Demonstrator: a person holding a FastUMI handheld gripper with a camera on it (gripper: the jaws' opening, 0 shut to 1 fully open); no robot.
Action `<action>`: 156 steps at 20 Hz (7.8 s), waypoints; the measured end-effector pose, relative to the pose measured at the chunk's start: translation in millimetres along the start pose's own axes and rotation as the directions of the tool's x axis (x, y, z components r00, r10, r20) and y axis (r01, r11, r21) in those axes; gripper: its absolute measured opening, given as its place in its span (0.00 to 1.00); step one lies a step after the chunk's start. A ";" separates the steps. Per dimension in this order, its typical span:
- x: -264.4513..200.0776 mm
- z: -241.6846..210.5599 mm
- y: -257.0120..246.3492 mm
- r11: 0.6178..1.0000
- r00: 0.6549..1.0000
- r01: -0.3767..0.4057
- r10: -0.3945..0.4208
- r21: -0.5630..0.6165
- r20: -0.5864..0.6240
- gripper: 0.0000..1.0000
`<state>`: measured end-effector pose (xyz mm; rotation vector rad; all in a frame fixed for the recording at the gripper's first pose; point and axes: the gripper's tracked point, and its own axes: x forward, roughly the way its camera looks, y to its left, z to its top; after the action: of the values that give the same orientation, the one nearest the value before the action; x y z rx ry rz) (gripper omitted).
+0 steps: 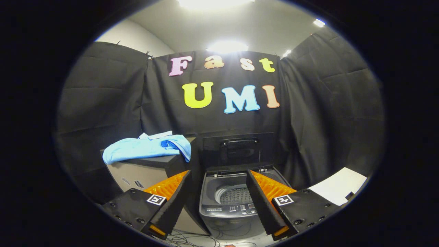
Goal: Put the clothes into the washing machine and then close the washing machine lid.
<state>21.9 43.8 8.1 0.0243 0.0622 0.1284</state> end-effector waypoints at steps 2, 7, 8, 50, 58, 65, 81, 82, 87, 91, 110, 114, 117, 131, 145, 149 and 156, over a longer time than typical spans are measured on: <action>8.1 16.8 12.7 1.000 1.000 -0.026 0.026 0.001 0.013 0.97; 33.7 48.5 51.4 0.995 0.994 -0.103 0.104 -0.004 0.018 0.96; 39.8 54.4 60.0 0.993 0.993 -0.119 0.119 -0.005 0.016 0.96; 245.5 -9.5 352.2 0.800 0.670 -0.596 0.450 -0.067 -0.591 0.97; 250.9 -20.1 353.4 0.796 0.632 -0.602 0.431 -0.057 -0.644 0.96; 250.2 -20.7 350.9 0.786 0.588 -0.618 0.444 -0.021 -0.676 0.28; 232.3 43.0 338.1 0.755 0.666 -0.655 0.598 0.035 -0.445 0.01; 234.4 47.5 338.4 0.757 0.671 -0.653 0.602 0.041 -0.432 0.01; 225.2 77.0 312.5 0.774 0.701 -0.627 0.608 0.084 -0.373 0.01; 228.2 94.0 286.6 0.793 0.726 -0.600 0.594 0.103 -0.346 0.01; 238.5 136.1 156.6 0.884 0.842 -0.453 0.466 0.112 -0.271 0.01; 238.9 137.8 125.0 0.905 0.866 -0.411 0.425 0.110 -0.263 0.01; 239.4 137.2 100.8 0.920 0.882 -0.374 0.391 0.113 -0.262 0.01; 245.5 119.3 -11.1 0.971 0.936 -0.204 0.230 0.123 -0.265 0.01; 248.3 24.4 -61.6 0.987 0.930 -0.125 0.150 0.096 -0.335 0.01; 246.2 -10.3 -67.1 0.988 0.915 -0.099 0.136 0.116 -0.380 0.01; 251.1 -48.5 -72.8 0.994 0.907 -0.086 0.108 0.070 -0.407 0.01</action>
<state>276.6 4.9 -57.5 0.0508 0.4869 0.2306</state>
